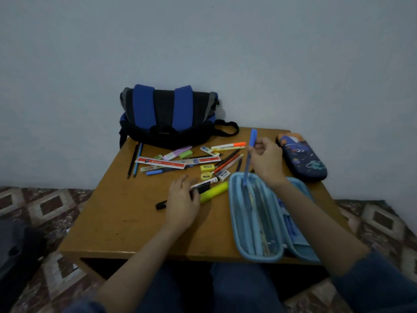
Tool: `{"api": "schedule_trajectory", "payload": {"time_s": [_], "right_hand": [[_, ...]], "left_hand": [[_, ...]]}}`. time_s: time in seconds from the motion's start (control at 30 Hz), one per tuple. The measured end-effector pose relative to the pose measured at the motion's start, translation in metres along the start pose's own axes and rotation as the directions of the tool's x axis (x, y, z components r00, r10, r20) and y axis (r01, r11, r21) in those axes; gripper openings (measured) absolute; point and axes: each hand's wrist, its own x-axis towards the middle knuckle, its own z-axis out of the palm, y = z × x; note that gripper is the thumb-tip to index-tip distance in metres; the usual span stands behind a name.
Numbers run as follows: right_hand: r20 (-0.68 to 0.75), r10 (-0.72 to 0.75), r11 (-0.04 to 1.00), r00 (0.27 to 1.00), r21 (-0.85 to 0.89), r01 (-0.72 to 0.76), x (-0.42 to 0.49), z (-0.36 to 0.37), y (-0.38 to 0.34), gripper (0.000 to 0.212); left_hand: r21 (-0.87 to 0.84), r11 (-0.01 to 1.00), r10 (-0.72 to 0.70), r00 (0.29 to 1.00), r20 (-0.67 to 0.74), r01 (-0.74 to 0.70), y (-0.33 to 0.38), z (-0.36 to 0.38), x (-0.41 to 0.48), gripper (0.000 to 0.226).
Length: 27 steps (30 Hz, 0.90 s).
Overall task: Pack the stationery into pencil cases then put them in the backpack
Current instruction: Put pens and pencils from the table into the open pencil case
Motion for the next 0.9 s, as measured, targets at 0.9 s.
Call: {"api": "schedule_trajectory", "payload": {"time_s": [0.9], "right_hand": [[0.056,0.206,0.962,0.977,-0.197,-0.192,0.019,-0.079,0.114,0.046]], "left_hand": [[0.15,0.829,0.322,0.68,0.659,-0.538,0.075,0.092,-0.022,0.075]]}}
